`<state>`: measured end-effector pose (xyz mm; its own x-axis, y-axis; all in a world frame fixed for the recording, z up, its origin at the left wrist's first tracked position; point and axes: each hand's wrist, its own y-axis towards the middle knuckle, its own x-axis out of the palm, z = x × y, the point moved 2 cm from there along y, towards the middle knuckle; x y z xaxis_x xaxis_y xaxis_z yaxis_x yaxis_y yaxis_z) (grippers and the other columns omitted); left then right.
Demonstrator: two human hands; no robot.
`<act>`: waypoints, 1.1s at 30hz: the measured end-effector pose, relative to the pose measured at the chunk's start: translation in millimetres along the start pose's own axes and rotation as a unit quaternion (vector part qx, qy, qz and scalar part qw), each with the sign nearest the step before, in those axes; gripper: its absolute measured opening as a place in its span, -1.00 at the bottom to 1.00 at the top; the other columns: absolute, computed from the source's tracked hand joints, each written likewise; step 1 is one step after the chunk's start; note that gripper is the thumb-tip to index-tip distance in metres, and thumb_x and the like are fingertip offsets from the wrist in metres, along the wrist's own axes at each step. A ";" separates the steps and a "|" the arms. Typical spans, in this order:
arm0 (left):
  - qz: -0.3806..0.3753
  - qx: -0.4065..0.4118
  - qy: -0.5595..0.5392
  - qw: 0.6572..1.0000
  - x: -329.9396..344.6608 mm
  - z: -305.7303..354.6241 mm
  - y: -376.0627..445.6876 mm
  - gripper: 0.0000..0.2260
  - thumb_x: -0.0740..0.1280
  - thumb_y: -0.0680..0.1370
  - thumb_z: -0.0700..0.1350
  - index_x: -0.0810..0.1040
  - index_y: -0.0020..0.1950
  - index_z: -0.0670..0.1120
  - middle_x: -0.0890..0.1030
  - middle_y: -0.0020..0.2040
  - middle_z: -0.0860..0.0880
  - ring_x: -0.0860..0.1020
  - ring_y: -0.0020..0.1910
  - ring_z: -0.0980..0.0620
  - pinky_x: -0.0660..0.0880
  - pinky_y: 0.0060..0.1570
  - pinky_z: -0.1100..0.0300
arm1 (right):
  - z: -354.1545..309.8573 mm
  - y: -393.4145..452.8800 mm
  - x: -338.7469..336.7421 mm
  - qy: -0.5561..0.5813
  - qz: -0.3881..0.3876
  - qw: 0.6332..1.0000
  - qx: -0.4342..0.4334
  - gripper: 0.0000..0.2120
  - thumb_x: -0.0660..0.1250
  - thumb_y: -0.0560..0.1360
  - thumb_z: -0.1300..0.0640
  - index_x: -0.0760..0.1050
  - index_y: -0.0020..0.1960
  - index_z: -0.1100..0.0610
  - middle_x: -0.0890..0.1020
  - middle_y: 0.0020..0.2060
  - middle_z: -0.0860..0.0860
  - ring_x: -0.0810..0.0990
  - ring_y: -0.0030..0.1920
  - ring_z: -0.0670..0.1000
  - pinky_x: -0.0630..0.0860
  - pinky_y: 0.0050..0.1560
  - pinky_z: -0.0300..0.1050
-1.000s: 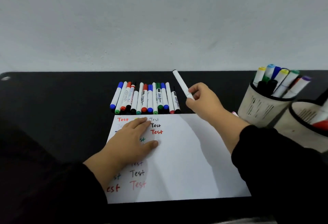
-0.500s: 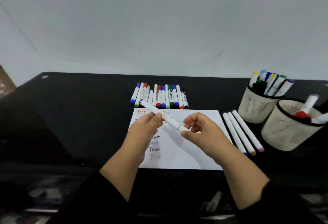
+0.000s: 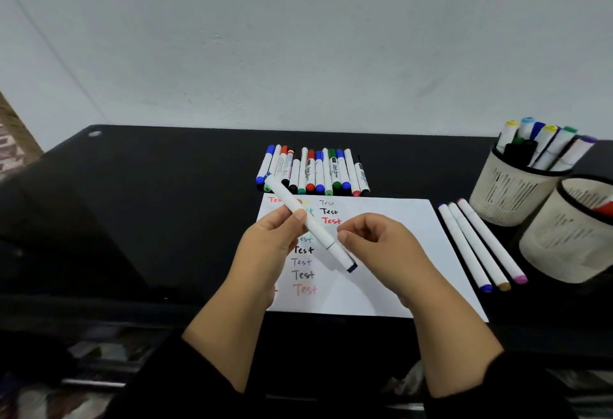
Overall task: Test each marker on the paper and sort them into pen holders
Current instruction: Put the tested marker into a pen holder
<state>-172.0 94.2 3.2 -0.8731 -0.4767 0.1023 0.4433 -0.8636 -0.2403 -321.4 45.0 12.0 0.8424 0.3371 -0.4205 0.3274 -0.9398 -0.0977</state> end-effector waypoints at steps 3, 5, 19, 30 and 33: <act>-0.002 -0.021 -0.027 0.999 2.5 -0.7 8.8 -0.92 0.36 0.51 -0.12 0.59 -0.14 0.05 0.69 -0.19 0.07 0.62 -0.03 0.10 0.50 0.07 0.19 | 3.8 4.4 4.8 0.019 -0.038 0.998 0.043 -0.89 0.34 0.52 0.04 0.62 -0.09 0.02 0.64 -0.20 -0.06 0.51 -0.24 -0.13 0.40 -0.24 -0.27; 0.001 -0.032 -0.037 0.999 4.7 -2.5 13.3 -0.94 0.37 0.50 -0.12 0.59 -0.14 0.03 0.69 -0.17 0.04 0.62 -0.02 0.08 0.49 0.08 0.16 | 2.4 8.1 4.6 0.067 -0.049 0.995 0.064 -0.85 0.32 0.52 0.02 0.63 -0.08 0.06 0.64 -0.28 -0.07 0.48 -0.32 -0.14 0.35 -0.26 -0.27; -0.028 -0.014 0.117 0.993 13.5 -8.5 11.5 -0.93 0.34 0.52 0.03 0.58 -0.03 0.12 0.64 -0.03 0.12 0.54 0.03 0.18 0.38 -0.13 0.26 | 16.7 24.6 1.2 0.289 -0.041 0.951 0.099 -0.80 0.21 0.60 0.15 0.60 0.02 0.17 0.58 -0.36 -0.07 0.39 -0.32 -0.05 0.32 -0.28 -0.19; -0.101 -0.009 0.177 0.979 18.0 -9.5 11.6 -0.88 0.42 0.46 -0.01 0.65 -0.02 0.06 0.68 -0.08 0.08 0.58 0.00 0.13 0.46 0.03 0.22 | 18.0 28.4 14.9 0.329 -0.046 0.936 0.114 -0.78 0.22 0.59 0.09 0.65 0.00 0.01 0.55 0.03 -0.04 0.33 -0.14 -0.05 0.28 -0.19 -0.15; -0.074 0.012 0.215 0.974 16.3 -5.5 11.8 -0.89 0.39 0.49 -0.02 0.63 0.00 0.09 0.61 -0.14 0.19 0.50 -0.15 0.26 0.35 -0.24 0.36 | 18.0 30.9 13.1 0.305 -0.016 0.946 0.107 -0.79 0.24 0.58 0.09 0.63 0.09 0.04 0.50 -0.14 -0.11 0.34 -0.16 -0.06 0.29 -0.18 -0.17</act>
<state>-182.1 77.1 -3.3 -0.9299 -0.2371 -0.2813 0.3055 -0.9237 -0.2314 -307.9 19.4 -12.7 0.9454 0.2726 0.1788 0.3170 -0.8966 -0.3091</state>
